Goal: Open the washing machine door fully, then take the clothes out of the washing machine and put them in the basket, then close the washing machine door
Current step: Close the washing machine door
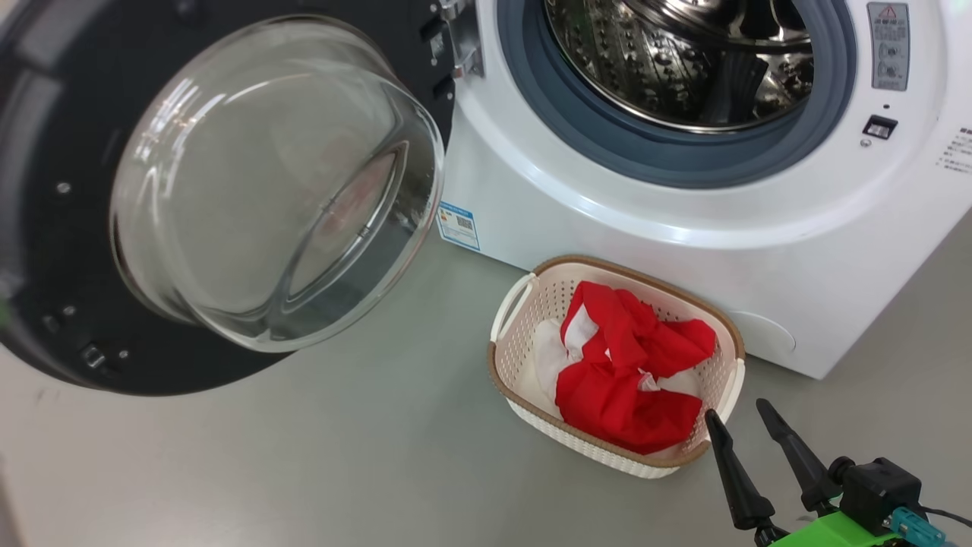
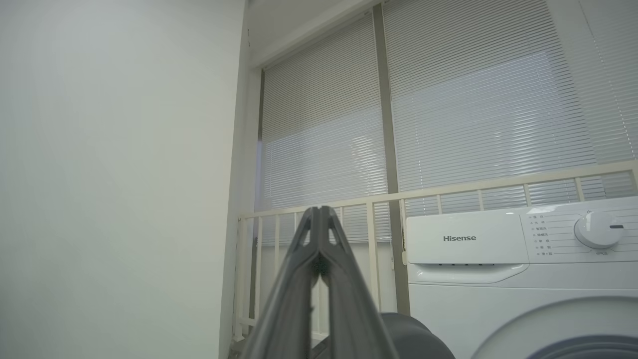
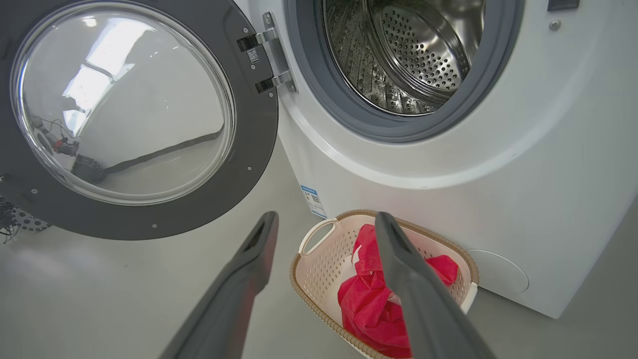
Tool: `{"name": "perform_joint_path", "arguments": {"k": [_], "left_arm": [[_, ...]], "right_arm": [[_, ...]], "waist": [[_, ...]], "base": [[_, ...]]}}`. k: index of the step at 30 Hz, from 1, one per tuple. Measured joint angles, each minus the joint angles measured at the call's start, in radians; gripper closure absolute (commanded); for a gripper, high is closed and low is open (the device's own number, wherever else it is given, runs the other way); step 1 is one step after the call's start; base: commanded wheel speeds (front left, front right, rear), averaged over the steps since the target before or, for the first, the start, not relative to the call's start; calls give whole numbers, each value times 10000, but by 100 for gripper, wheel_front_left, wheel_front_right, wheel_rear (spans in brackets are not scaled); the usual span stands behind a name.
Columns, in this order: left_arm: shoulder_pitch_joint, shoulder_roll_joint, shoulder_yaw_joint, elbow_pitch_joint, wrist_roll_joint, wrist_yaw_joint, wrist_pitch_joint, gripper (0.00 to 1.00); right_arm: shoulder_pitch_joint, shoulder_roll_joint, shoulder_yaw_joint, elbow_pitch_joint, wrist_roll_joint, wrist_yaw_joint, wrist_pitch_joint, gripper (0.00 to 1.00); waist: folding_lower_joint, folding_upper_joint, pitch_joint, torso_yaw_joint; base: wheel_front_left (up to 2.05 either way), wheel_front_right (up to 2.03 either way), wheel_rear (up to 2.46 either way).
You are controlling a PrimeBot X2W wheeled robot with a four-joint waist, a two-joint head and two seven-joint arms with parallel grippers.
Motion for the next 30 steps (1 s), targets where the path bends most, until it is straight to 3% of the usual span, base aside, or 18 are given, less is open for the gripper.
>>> {"name": "perform_joint_path", "arguments": {"k": [7,14,18,21,30], "left_arm": [[-2141,1313,1055,2834,-1674,-2,-2,100],[-3226,2499,1233,6742,-3685,-2,293,100],[-3773,2972,1239,8544,-4694,-2,1724,100],[-3787,3202,671,9386,-4869,-2,2936,100],[-3634,3427,-422,10180,-6144,-2,5745,100]], "right_arm": [[-126,-59,-69,-109,-4,0,0,0],[-271,-90,-94,-215,-15,0,0,0],[-281,-96,-121,-249,-88,0,0,0],[-282,-96,-127,-267,-109,0,0,0],[-277,-71,-107,-259,-196,0,0,0]], "waist": [[0,0,376,-233],[1,0,558,-519],[0,0,529,-602],[0,0,494,-630],[0,0,308,-653]], "base": [[0,0,0],[0,0,0],[0,0,0],[0,0,0],[0,0,0]]}}
